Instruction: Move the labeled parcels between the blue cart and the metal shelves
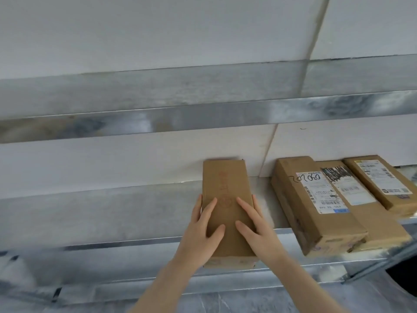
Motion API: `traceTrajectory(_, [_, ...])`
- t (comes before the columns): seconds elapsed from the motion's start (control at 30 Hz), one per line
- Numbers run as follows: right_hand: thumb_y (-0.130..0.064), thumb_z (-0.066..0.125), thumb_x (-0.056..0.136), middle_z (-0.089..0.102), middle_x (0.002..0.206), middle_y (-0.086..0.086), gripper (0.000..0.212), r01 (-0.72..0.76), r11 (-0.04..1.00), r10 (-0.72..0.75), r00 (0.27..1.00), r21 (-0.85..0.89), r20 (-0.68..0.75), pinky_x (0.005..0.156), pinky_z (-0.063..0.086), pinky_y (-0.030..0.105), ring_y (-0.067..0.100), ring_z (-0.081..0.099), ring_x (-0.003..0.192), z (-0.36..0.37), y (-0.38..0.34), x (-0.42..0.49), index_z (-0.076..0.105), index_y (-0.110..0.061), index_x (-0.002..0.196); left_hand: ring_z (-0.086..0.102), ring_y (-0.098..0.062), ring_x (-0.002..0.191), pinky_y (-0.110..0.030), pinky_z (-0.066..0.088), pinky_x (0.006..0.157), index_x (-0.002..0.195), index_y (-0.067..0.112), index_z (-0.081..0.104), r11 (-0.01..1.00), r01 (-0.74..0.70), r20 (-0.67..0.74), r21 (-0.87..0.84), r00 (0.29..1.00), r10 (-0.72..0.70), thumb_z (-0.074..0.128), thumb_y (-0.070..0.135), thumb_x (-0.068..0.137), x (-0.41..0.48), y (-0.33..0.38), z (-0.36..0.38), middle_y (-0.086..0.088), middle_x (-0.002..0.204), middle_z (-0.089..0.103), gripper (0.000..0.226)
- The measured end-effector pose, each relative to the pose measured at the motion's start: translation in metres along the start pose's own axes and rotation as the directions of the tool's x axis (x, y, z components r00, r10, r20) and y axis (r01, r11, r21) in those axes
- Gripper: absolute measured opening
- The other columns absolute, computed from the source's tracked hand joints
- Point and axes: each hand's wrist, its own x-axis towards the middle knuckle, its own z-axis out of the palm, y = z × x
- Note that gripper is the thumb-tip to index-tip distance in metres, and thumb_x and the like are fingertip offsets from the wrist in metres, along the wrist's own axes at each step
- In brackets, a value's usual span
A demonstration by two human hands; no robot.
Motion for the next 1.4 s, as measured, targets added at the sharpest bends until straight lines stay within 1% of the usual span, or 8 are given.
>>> traceTrajectory(0.23, [-0.028,0.054,0.095,0.002,0.152,-0.033,0.051,0.157,0.987,-0.162,0.936,0.042,0.314,0.090,0.038,0.011,-0.013,0.035,0.121,0.154,-0.085,0.006,0.037,-0.060,0.131,0.027,0.027,0.113,-0.009,0.037,0.091,0.141,0.057,0.016,0.984,0.169,-0.342,0.061,0.929,-0.139,0.051,0.047,0.091,-0.111,-0.051,-0.145,0.034,0.148,-0.012,0.062])
traceTrajectory(0.33, [-0.024,0.055,0.094,0.005,0.154,-0.026,0.053,0.243,0.967,-0.251,0.855,0.076,0.454,0.087,0.034,0.010,-0.006,0.033,0.123,0.245,-0.128,-0.008,0.038,-0.059,0.129,0.026,0.011,0.122,-0.017,0.037,0.097,0.140,0.059,0.014,0.955,0.290,-0.490,0.069,0.843,-0.220,0.049,0.053,0.088,-0.183,-0.078,-0.214,0.036,0.146,-0.013,0.063])
traceTrajectory(0.47, [-0.022,0.056,0.094,0.008,0.155,-0.024,0.052,0.296,0.941,-0.334,0.729,0.165,0.598,0.088,0.033,0.010,-0.003,0.030,0.128,0.360,-0.189,-0.034,0.040,-0.057,0.129,0.017,0.010,0.125,-0.021,0.032,0.100,0.142,0.055,0.014,0.920,0.387,-0.642,0.058,0.720,-0.263,0.045,0.057,0.086,-0.273,-0.106,-0.296,0.037,0.144,-0.015,0.065])
traceTrajectory(0.6, [-0.026,0.055,0.094,0.006,0.154,-0.027,0.051,0.369,0.895,-0.434,0.600,0.249,0.672,0.094,0.032,0.018,-0.007,0.026,0.129,0.458,-0.256,-0.051,0.039,-0.063,0.126,0.025,0.001,0.131,-0.025,0.037,0.097,0.144,0.054,0.015,0.895,0.444,-0.756,0.041,0.600,-0.263,0.045,0.057,0.086,-0.339,-0.119,-0.379,0.031,0.152,-0.016,0.066])
traceTrajectory(0.73, [-0.029,0.056,0.093,0.014,0.153,-0.021,0.049,0.386,0.866,-0.487,0.503,0.318,0.714,0.094,0.036,0.021,0.000,0.032,0.126,0.539,-0.319,-0.050,0.041,-0.065,0.123,0.026,-0.004,0.134,-0.033,0.038,0.103,0.145,0.051,0.016,0.871,0.490,-0.820,0.030,0.510,-0.259,0.049,0.052,0.089,-0.375,-0.134,-0.458,0.023,0.156,-0.013,0.065])
traceTrajectory(0.87, [-0.036,0.057,0.091,0.026,0.152,-0.014,0.046,0.403,0.854,-0.486,0.396,0.329,0.779,0.081,0.040,0.013,0.003,0.040,0.122,0.614,-0.368,-0.031,0.042,-0.065,0.124,0.021,0.002,0.127,-0.024,0.030,0.100,0.145,0.052,0.014,0.858,0.513,-0.856,-0.028,0.431,-0.285,0.049,0.054,0.089,-0.390,-0.160,-0.521,0.023,0.156,-0.012,0.065])
traceTrajectory(1.03, [-0.037,0.058,0.091,0.016,0.156,-0.015,0.046,0.436,0.820,-0.512,0.265,0.372,0.817,0.100,0.041,0.032,0.007,0.035,0.130,0.705,-0.408,0.006,0.042,-0.062,0.126,0.022,-0.006,0.137,-0.022,0.026,0.096,0.146,0.048,0.011,0.812,0.576,-0.886,-0.095,0.323,-0.334,0.046,0.057,0.089,-0.387,-0.199,-0.589,0.021,0.156,-0.014,0.068])
traceTrajectory(1.4, [-0.033,0.057,0.092,0.023,0.155,-0.011,0.046,0.357,0.878,-0.367,0.070,0.320,0.928,0.106,0.040,0.042,0.012,0.035,0.133,0.856,-0.414,0.046,0.044,-0.057,0.129,0.031,-0.019,0.137,-0.022,0.031,0.092,0.148,0.045,0.003,0.668,0.694,-0.871,-0.268,0.122,-0.476,0.043,0.058,0.090,-0.385,-0.301,-0.652,0.014,0.156,-0.022,0.071])
